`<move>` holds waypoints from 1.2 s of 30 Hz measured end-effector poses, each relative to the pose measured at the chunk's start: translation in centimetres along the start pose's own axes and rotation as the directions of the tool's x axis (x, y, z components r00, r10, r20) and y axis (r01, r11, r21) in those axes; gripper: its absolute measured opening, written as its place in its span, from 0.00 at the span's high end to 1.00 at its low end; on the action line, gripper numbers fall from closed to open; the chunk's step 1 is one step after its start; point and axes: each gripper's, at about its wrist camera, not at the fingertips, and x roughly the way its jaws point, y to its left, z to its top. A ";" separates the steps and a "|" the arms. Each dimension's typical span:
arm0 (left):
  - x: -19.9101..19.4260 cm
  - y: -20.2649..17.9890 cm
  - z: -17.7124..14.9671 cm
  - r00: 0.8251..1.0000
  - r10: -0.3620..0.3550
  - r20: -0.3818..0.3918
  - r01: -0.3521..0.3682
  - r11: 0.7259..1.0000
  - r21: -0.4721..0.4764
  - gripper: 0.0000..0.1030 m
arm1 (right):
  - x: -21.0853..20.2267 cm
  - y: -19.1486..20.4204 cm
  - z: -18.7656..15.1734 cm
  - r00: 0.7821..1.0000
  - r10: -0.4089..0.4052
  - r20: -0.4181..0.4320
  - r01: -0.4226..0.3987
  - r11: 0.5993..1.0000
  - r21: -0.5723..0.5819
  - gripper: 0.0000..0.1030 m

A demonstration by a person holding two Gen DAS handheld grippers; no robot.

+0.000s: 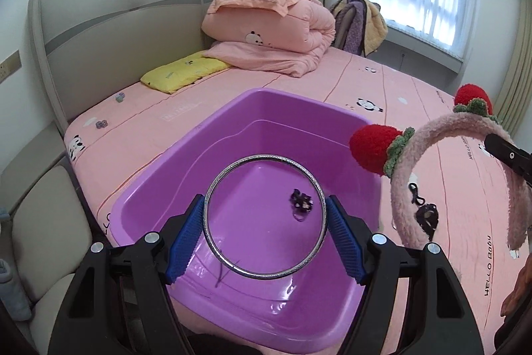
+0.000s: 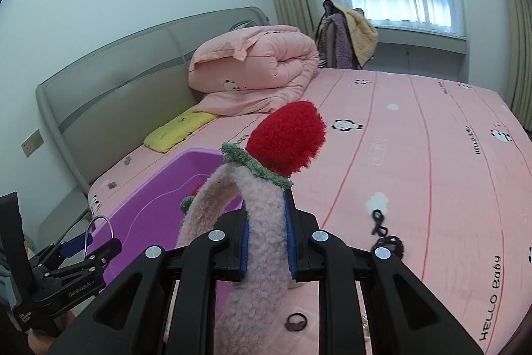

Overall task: Organize jewelry
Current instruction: 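Carry bangle and headband into the purple tub and open both tools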

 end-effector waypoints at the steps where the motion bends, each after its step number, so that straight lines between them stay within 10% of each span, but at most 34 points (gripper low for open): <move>1: 0.5 0.7 0.2 1.000 0.011 -0.004 -0.011 1.000 -0.007 0.32 | 1.1 0.9 0.3 1.000 0.012 -0.011 -0.013 1.000 -0.009 0.83; 23: 8.6 4.8 -0.1 0.986 0.072 -0.148 -0.077 0.997 -0.029 0.32 | 18.4 10.0 -1.9 0.944 -0.003 -0.329 -0.059 0.982 -0.178 0.82; 27: 8.9 5.3 0.0 0.982 0.054 -0.179 -0.069 0.995 -0.074 0.21 | 18.7 9.9 -2.0 0.940 -0.002 -0.341 -0.063 0.982 -0.179 0.42; 36: 8.4 5.4 -0.2 0.978 0.094 -0.187 -0.114 0.988 -0.101 0.10 | 17.4 10.2 -1.9 0.951 -0.041 -0.307 -0.032 0.973 -0.229 0.40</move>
